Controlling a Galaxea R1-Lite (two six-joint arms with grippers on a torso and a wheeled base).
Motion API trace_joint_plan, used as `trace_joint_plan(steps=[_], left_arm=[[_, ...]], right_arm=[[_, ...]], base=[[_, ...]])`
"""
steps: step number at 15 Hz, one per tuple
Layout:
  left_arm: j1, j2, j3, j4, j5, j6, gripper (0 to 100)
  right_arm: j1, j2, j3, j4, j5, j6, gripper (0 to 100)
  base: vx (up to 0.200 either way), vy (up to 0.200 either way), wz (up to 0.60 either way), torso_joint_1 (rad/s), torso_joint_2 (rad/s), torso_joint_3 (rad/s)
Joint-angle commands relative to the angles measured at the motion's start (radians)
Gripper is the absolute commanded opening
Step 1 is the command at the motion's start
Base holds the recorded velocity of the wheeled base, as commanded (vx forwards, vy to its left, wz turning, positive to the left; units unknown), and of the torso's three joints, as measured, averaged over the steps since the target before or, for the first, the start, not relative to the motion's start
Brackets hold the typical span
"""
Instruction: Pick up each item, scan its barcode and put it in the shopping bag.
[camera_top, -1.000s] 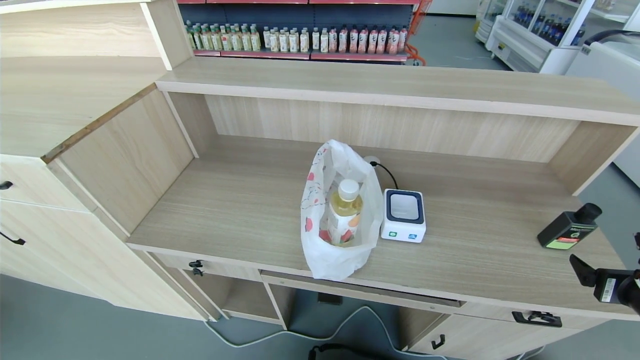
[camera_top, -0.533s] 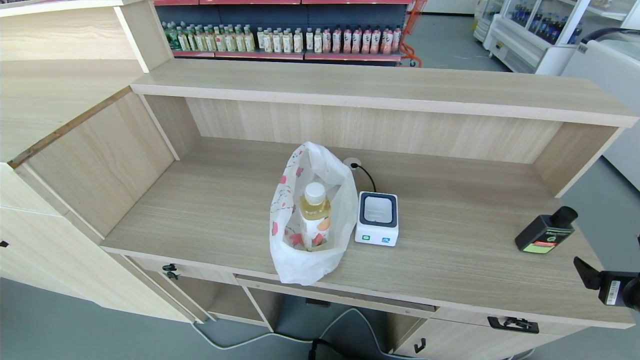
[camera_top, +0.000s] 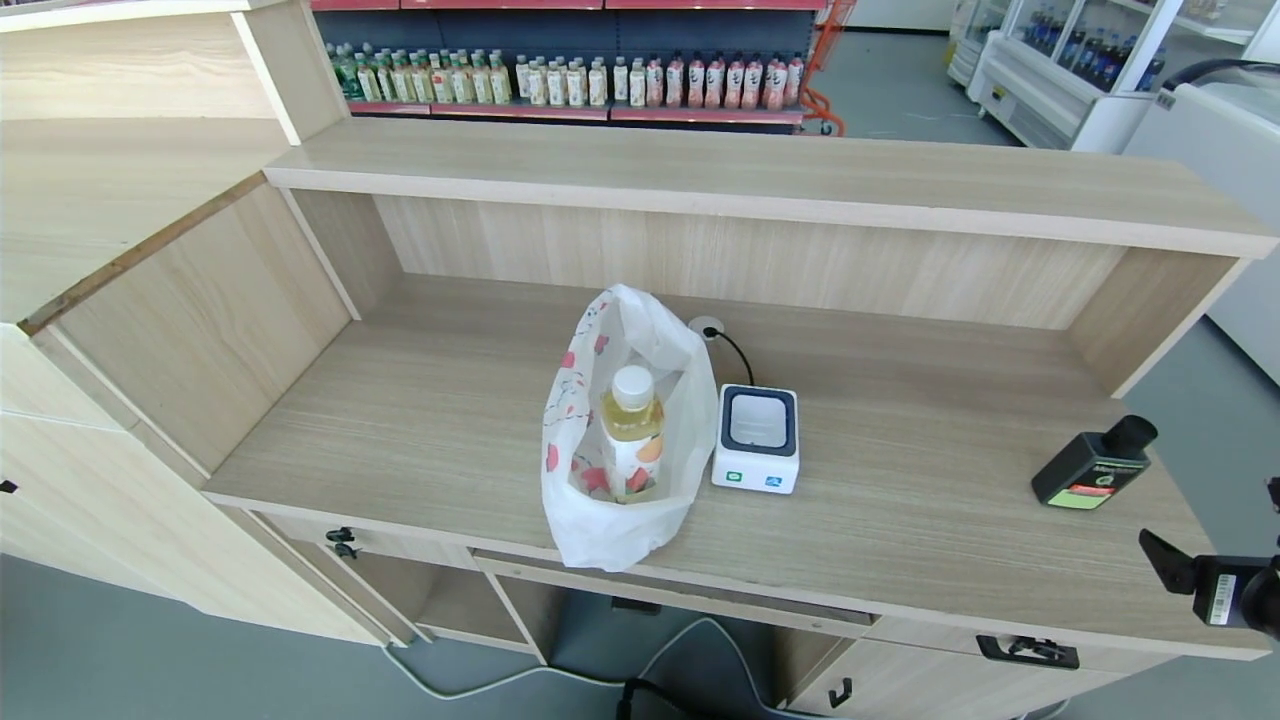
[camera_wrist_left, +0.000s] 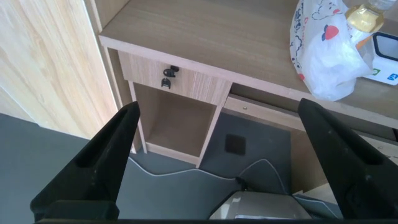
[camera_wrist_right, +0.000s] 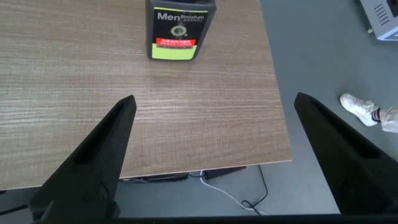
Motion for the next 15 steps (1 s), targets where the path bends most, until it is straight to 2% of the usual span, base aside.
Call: trace_joint_plan(steps=[1,2,8,12,15], left_arm=[[0.000,0.000,0.000,0.000,0.001,0.000,100],[0.000,0.000,0.000,0.000,0.001,0.000,100],[0.000,0.000,0.000,0.000,0.001,0.000,100],[0.000,0.000,0.000,0.000,0.001,0.000,100],[0.000,0.000,0.000,0.000,0.001,0.000,100]], right_arm=[[0.019,0.105,-0.006,-0.093,0.009,0.011,100],[0.019,0.177,-0.008,-0.167,0.029,0.022,100],[-0.009,0.272,-0.169,-0.167,0.052,0.010,100],[-0.044,0.295,-0.190,-0.167,0.051,-0.064,100],[-0.058,0.321,-0.222,-0.167,0.051,-0.071,100]], base=[[0.000,0.000,0.00,0.000,0.00,0.000],[0.000,0.000,0.00,0.000,0.00,0.000],[0.000,0.000,0.00,0.000,0.00,0.000],[0.000,0.000,0.00,0.000,0.00,0.000],[0.000,0.000,0.00,0.000,0.00,0.000]])
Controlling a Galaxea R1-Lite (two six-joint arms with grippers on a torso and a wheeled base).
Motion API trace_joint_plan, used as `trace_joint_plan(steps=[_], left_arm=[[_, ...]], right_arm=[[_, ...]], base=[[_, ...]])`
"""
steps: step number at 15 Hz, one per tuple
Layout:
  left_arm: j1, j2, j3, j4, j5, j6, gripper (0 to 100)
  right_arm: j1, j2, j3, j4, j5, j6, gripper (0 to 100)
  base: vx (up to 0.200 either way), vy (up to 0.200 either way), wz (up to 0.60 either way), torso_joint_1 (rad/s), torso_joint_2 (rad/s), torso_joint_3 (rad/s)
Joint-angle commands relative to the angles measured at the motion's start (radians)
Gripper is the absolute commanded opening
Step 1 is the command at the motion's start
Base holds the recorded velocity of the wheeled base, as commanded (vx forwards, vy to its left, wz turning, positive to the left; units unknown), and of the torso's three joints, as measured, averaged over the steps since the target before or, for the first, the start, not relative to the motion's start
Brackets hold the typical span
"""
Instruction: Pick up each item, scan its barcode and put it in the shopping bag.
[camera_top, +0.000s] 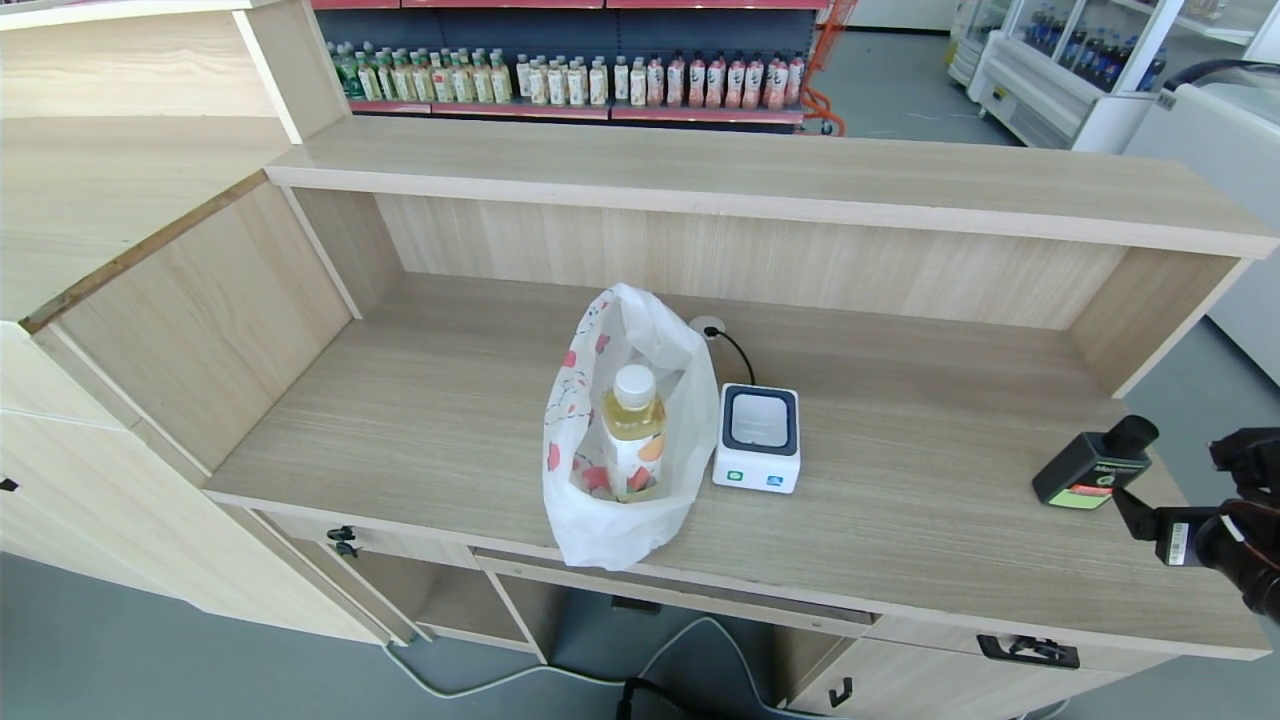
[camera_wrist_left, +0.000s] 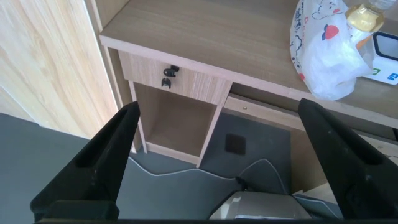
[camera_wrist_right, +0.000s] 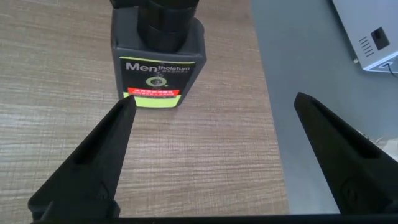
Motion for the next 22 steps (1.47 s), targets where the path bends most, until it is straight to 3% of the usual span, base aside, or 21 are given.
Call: trace_joint_plan(steps=[1,10,17,22], left_arm=[[0.000,0.000,0.000,0.000,0.000,-0.001,100],[0.000,0.000,0.000,0.000,0.000,-0.001,100],[0.000,0.000,0.000,0.000,0.000,-0.001,100],[0.000,0.000,0.000,0.000,0.000,-0.001,100]], right_arm=[[-0.018,0.041,-0.029,-0.001,0.001,-0.002,100],[-0.008,0.131,-0.144,-0.001,0.008,0.001,100],[0.037,0.085,-0.114,-0.001,0.008,0.004,100],[0.062,0.141,-0.178,-0.001,0.030,0.003,100]], base=[[0.000,0.000,0.00,0.000,0.00,0.000],[0.000,0.000,0.00,0.000,0.00,0.000],[0.000,0.000,0.00,0.000,0.00,0.000],[0.000,0.000,0.00,0.000,0.00,0.000]])
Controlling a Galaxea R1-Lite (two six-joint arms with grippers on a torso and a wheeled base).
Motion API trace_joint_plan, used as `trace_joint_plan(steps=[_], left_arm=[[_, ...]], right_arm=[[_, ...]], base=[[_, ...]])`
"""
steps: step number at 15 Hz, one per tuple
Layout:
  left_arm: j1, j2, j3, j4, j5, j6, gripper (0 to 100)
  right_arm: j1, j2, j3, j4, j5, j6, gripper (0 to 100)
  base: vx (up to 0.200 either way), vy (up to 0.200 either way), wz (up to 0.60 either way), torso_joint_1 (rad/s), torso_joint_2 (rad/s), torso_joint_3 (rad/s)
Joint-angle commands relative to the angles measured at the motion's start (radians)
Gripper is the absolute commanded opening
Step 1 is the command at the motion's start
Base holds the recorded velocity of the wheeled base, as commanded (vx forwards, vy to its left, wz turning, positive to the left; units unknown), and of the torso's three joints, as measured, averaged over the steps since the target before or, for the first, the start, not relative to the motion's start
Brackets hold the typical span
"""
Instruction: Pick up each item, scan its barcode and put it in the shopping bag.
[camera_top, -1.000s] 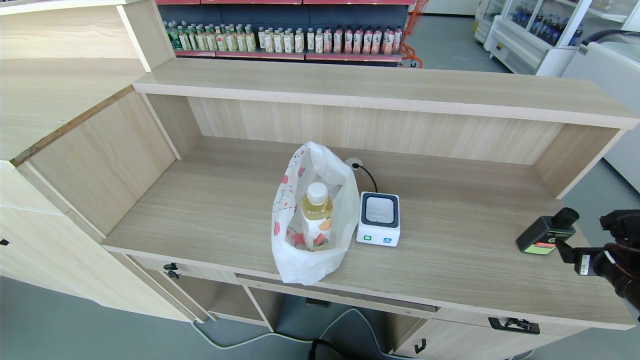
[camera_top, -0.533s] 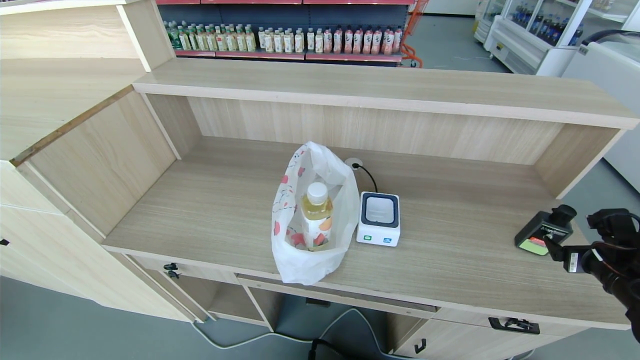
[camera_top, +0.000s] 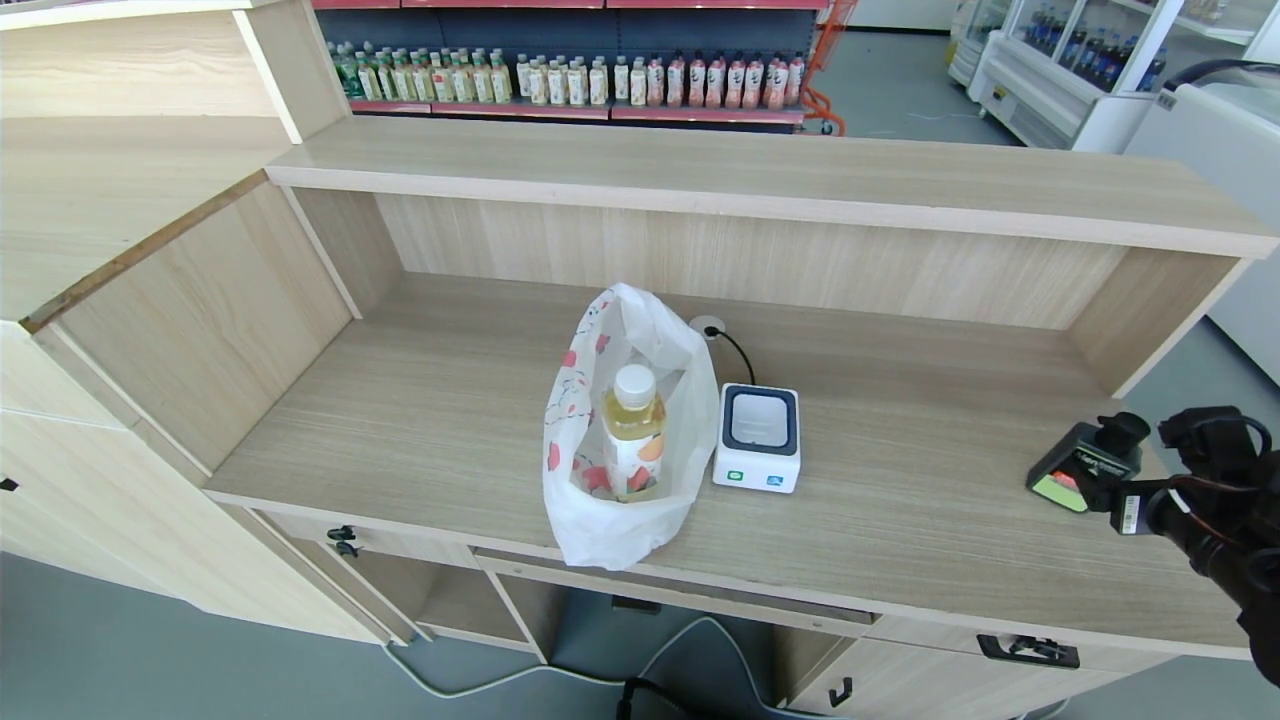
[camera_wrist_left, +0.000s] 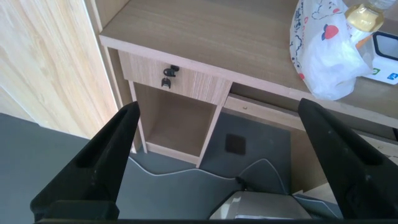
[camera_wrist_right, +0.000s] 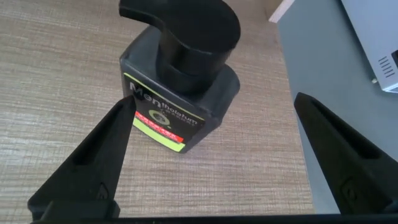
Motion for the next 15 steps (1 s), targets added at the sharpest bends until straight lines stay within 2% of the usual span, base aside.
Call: trace_joint_plan(steps=[1,9,10,15], left_arm=[[0.000,0.000,0.000,0.000,0.000,0.000,100],[0.000,0.000,0.000,0.000,0.000,0.000,100],[0.000,0.000,0.000,0.000,0.000,0.000,100],[0.000,0.000,0.000,0.000,0.000,0.000,100]], right_arm=[[0.015,0.037,-0.039,-0.001,0.003,-0.004,100],[0.026,0.054,-0.046,-0.001,0.041,-0.014,100],[0.029,0.062,-0.054,-0.001,0.042,-0.018,0],[0.055,0.083,-0.069,-0.001,0.042,-0.044,0]], base=[[0.000,0.000,0.00,0.000,0.00,0.000],[0.000,0.000,0.00,0.000,0.00,0.000],[0.000,0.000,0.00,0.000,0.00,0.000],[0.000,0.000,0.00,0.000,0.00,0.000]])
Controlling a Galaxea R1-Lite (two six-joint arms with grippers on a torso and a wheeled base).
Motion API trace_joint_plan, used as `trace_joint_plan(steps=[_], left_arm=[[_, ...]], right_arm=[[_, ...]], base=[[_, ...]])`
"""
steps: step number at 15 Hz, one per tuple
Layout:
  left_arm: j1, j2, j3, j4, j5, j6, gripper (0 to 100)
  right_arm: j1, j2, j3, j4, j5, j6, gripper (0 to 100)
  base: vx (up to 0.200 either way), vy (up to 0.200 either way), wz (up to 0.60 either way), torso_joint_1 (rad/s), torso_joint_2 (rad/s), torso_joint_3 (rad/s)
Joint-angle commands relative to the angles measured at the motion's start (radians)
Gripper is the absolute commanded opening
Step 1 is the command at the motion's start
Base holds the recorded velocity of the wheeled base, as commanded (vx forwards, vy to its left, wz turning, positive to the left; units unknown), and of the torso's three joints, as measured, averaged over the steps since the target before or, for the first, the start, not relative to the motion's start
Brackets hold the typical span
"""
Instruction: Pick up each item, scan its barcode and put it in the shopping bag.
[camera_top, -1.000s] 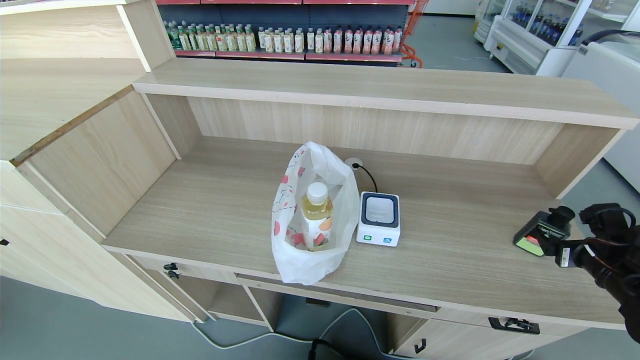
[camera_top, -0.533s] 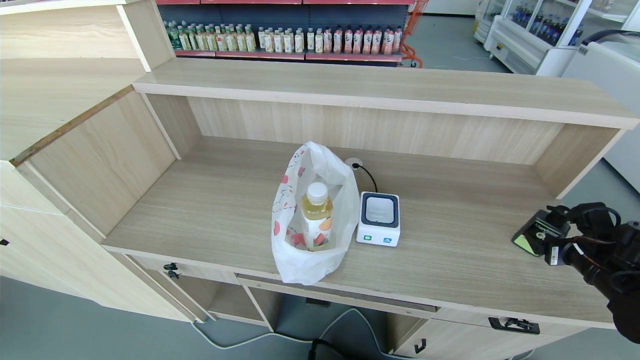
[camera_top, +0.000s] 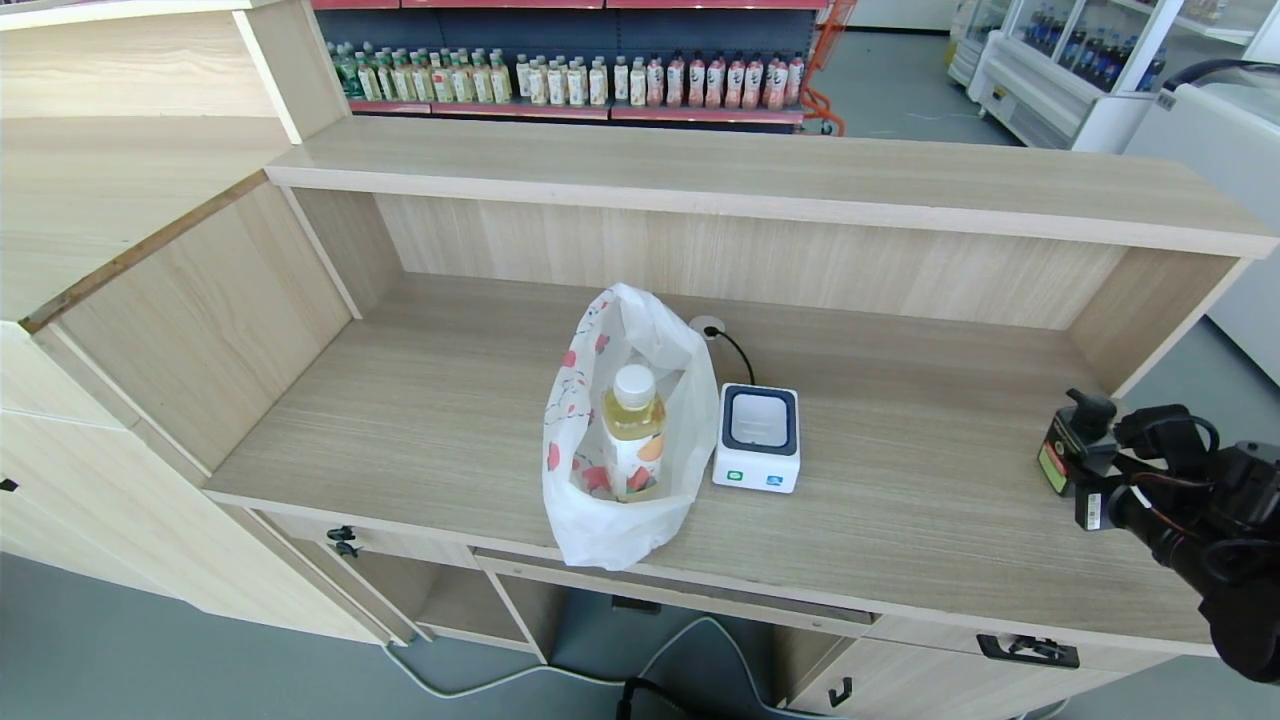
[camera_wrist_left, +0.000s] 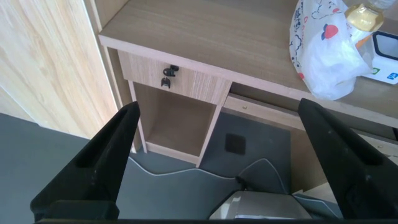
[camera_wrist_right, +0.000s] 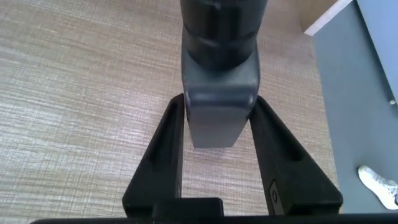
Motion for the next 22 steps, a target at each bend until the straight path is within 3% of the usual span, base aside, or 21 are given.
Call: trace_joint_plan(steps=[1,22], left_arm=[[0.000,0.000,0.000,0.000,0.001,0.000,100],[0.000,0.000,0.000,0.000,0.001,0.000,100]], right_arm=[[0.004,0.009,-0.017,-0.001,0.001,-0.003,0],[-0.002,-0.021,0.006,-0.001,0.004,0.040,0]], base=[[0.000,0.000,0.00,0.000,0.00,0.000],[0.000,0.000,0.00,0.000,0.00,0.000]])
